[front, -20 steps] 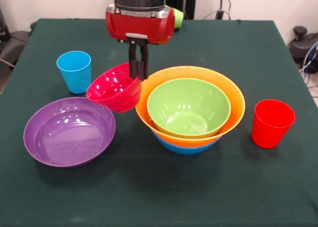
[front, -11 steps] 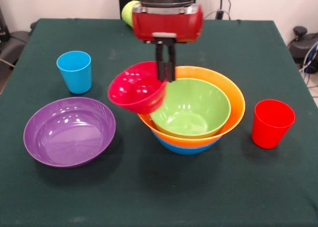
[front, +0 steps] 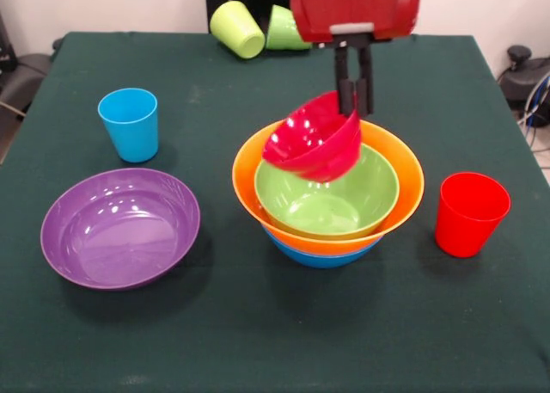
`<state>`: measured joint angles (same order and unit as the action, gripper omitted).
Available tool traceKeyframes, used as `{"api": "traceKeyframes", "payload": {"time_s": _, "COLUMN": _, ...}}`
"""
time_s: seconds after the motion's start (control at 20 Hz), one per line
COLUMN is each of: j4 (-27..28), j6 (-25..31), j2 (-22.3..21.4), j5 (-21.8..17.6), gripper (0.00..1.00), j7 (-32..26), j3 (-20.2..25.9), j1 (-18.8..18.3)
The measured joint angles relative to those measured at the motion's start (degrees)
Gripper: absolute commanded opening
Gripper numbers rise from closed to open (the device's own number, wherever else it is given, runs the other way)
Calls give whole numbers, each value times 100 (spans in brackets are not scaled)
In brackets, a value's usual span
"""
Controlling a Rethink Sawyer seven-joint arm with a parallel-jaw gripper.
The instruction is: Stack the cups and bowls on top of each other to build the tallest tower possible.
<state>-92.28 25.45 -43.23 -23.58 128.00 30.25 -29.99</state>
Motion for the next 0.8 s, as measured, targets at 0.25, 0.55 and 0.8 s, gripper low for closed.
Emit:
{"api": "traceKeyframes", "payload": {"time_s": 0.25, "j4": -107, "j6": -232, "j2": 5, "j5": 111, "gripper": 0, "j7": 0, "j3": -40, "j1": 8}}
{"api": "traceKeyframes", "payload": {"time_s": 0.55, "j4": -116, "j6": -526, "j2": 269, "j5": -20, "gripper": 0, "j7": 0, "j3": -167, "j1": 8}}
{"api": "traceKeyframes", "payload": {"time_s": 0.8, "j4": -137, "j6": -533, "j2": 435, "j5": -137, "gripper": 0, "j7": 0, "j3": -212, "j1": 8}}
